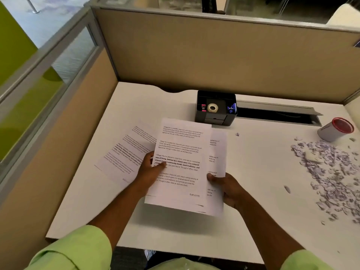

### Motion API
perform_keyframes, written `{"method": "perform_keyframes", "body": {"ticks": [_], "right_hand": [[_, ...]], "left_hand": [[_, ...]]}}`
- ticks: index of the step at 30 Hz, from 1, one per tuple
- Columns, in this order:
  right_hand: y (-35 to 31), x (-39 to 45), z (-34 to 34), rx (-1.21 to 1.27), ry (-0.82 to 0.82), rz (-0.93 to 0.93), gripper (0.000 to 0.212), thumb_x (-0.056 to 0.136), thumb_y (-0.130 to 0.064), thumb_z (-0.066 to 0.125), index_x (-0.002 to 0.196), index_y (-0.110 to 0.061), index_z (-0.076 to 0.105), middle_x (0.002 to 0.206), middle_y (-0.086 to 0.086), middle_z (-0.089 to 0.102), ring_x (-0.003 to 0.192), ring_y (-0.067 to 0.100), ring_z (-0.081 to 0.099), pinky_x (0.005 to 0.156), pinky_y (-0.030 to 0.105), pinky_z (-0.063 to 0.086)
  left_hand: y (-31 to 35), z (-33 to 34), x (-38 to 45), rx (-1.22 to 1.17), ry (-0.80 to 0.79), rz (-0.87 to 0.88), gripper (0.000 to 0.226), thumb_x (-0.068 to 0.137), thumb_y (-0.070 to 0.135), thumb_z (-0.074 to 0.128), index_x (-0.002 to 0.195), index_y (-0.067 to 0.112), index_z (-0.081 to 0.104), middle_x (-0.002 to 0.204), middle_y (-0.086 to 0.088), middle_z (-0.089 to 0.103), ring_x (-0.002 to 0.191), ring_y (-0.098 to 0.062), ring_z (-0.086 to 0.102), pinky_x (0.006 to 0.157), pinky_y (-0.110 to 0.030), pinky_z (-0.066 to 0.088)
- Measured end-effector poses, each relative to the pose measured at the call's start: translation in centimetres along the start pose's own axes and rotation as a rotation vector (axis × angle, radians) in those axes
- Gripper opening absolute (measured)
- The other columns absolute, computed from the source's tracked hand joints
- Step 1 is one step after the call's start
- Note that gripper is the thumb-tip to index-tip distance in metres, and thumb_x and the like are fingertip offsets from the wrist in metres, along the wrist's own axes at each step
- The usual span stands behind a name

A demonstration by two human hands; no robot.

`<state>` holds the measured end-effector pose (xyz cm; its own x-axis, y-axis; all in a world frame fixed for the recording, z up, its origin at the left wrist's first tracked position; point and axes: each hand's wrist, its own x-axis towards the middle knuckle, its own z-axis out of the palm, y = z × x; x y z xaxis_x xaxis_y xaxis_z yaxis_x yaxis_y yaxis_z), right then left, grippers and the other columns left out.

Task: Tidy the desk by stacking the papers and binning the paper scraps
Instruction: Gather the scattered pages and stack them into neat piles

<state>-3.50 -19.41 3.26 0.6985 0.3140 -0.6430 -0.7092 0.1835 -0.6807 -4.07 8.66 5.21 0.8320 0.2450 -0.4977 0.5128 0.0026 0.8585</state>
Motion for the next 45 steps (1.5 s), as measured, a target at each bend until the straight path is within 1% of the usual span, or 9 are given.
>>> {"method": "perform_keyframes", "body": {"ticks": [9,14,18,22,25,30,35,41,45], "right_hand": [[-1.1,-1.4,0.6,-0.106,0.032,-0.122,0.043,0.094,-0.027,0.072,0.131,-0.009,0.064,0.125,0.017,0.072,0.111,0.042,0.069,0.094,0.058,0.057],[-2.5,-1.1,2.2,-0.299,0.261,-0.354,0.048,0.084,-0.043,0.081,0.124,-0.022,0.066,0.116,-0.003,0.076,0.102,0.029,0.074,0.083,0.044,0.063],[-3.1,-0.5,3.4,-0.440,0.393,-0.458,0.051,0.083,-0.033,0.083,0.126,-0.021,0.059,0.119,-0.002,0.071,0.101,0.023,0.072,0.083,0.044,0.063],[-4.1,-1.8,5.1,-0.470,0.514,-0.652,0.033,0.092,-0.009,0.071,0.117,-0.017,0.052,0.107,-0.005,0.064,0.098,0.019,0.066,0.068,0.021,0.056],[-4.1,-2.6,6.0,-0.407,0.505,-0.790,0.048,0.083,-0.005,0.067,0.121,-0.026,0.046,0.110,-0.016,0.060,0.101,0.002,0.062,0.071,0.014,0.054],[-2.6,-2.3,5.3,-0.372,0.484,-0.790,0.069,0.072,-0.008,0.068,0.131,-0.034,0.041,0.118,-0.024,0.054,0.116,0.018,0.057,0.099,0.037,0.053],[-2.7,-1.7,5.1,-0.309,0.543,-0.738,0.067,0.081,0.008,0.068,0.130,-0.031,0.043,0.118,-0.011,0.057,0.111,0.018,0.059,0.096,0.034,0.054],[-3.0,-1.0,5.5,-0.337,0.473,-0.666,0.061,0.090,0.001,0.068,0.139,-0.019,0.041,0.124,-0.008,0.056,0.115,0.012,0.057,0.091,0.024,0.053],[-3.6,-0.3,5.8,-0.403,0.492,-0.650,0.034,0.098,-0.008,0.062,0.129,-0.020,0.058,0.116,-0.002,0.068,0.109,0.018,0.066,0.089,0.040,0.061]], "left_hand": [[0.7,0.7,-1.0,-0.106,-0.112,0.008,0.041,0.089,0.001,0.066,0.124,0.020,0.060,0.117,-0.001,0.070,0.107,-0.021,0.067,0.091,-0.041,0.057],[1.1,1.7,-1.6,-0.005,-0.071,0.088,0.056,0.087,0.000,0.069,0.133,0.023,0.047,0.121,0.003,0.063,0.109,-0.015,0.062,0.085,-0.027,0.054],[2.1,2.6,-2.4,0.085,-0.094,0.173,0.055,0.090,0.001,0.065,0.129,0.030,0.039,0.120,0.004,0.060,0.106,-0.010,0.061,0.074,-0.019,0.052],[3.6,3.5,-3.6,0.127,0.064,0.363,0.054,0.088,-0.004,0.062,0.120,0.031,0.037,0.108,0.013,0.055,0.099,-0.005,0.058,0.066,-0.010,0.052],[3.9,4.3,-4.1,0.097,0.161,0.471,0.060,0.085,-0.009,0.063,0.121,0.031,0.035,0.104,0.020,0.051,0.101,0.006,0.056,0.070,-0.006,0.051],[2.6,4.6,-4.7,0.073,0.204,0.440,0.070,0.086,-0.003,0.066,0.133,0.032,0.026,0.120,0.015,0.044,0.109,-0.001,0.046,0.087,-0.001,0.039],[2.7,4.3,-4.3,0.062,0.187,0.438,0.060,0.089,-0.003,0.062,0.137,0.017,0.033,0.118,0.010,0.046,0.101,0.009,0.047,0.074,0.005,0.038],[2.6,3.9,-3.7,0.077,0.113,0.458,0.051,0.095,-0.004,0.050,0.130,0.030,0.035,0.116,0.018,0.051,0.106,0.015,0.050,0.081,-0.003,0.044],[2.9,4.0,-2.9,0.114,0.097,0.468,0.030,0.103,0.014,0.044,0.129,0.028,0.041,0.112,0.018,0.055,0.105,0.007,0.054,0.083,-0.007,0.043]]}}
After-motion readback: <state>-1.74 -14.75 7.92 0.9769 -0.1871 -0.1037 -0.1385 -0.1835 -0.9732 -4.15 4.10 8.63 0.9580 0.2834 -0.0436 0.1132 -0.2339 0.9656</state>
